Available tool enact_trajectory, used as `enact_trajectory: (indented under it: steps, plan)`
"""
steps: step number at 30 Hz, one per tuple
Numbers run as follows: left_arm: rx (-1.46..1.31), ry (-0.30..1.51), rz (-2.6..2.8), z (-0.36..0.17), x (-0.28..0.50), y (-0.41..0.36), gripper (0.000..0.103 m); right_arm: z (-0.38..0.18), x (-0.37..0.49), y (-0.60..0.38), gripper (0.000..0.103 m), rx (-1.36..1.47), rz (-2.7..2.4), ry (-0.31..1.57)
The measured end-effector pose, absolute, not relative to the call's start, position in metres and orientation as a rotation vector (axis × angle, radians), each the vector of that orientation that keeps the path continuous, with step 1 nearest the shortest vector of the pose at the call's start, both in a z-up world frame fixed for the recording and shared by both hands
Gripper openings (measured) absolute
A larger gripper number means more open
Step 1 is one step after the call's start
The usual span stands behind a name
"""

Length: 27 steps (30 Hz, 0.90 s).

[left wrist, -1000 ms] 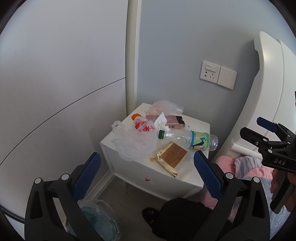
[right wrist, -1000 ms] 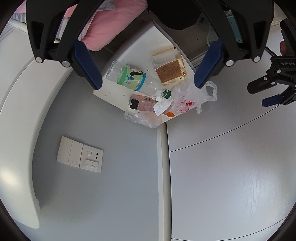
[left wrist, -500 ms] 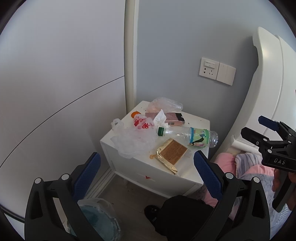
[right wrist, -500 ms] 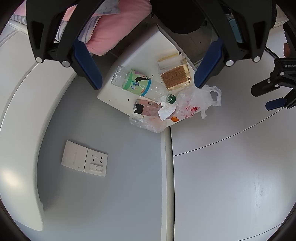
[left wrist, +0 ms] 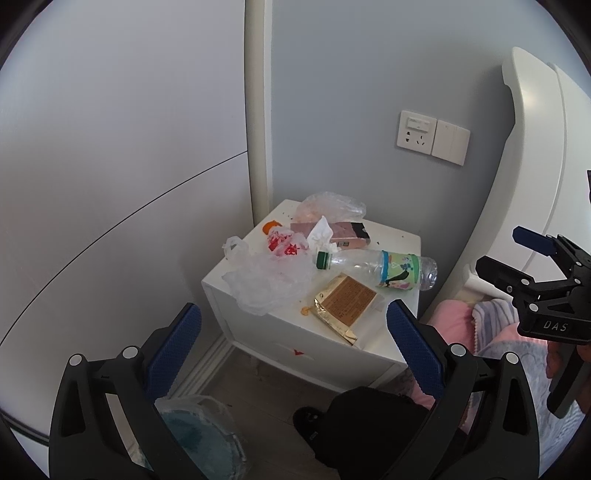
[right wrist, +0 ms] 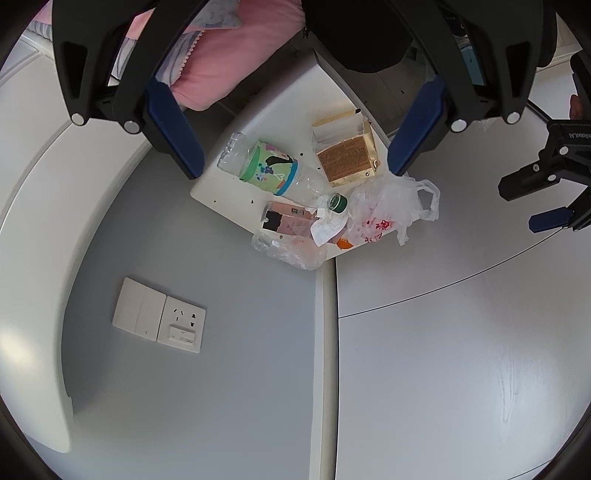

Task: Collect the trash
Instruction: 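Approach the bedside table with both tools open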

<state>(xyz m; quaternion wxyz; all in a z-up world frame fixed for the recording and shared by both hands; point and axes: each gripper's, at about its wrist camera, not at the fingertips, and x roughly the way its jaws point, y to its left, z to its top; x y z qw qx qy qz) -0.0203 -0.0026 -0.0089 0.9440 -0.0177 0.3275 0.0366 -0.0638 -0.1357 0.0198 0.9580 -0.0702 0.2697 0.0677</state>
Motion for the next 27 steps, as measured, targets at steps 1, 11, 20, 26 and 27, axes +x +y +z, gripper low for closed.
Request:
enact_trajectory:
  steps: [1, 11, 20, 26, 27]
  plan:
    - [-0.035, 0.669, 0.07, -0.009, -0.02, -0.003, 0.097, 0.02, -0.064, -0.136, 0.097, -0.142, 0.137, 0.547]
    - [0.036, 0.625, 0.009, -0.004, -0.026, -0.015, 0.097, 0.021, -0.067, -0.134, 0.097, -0.163, 0.146, 0.508]
    - [0.07, 0.623, -0.017, -0.011, -0.026, -0.017, 0.097, 0.025, -0.067, -0.138, 0.097, -0.187, 0.17, 0.485]
    - [0.063, 0.661, -0.028, -0.018, -0.022, -0.011, 0.097, 0.019, -0.065, -0.136, 0.097, -0.248, 0.209, 0.471]
    - [0.077, 0.667, -0.024, -0.019, -0.021, -0.011, 0.097, 0.018, -0.064, -0.136, 0.097, -0.244, 0.218, 0.478]
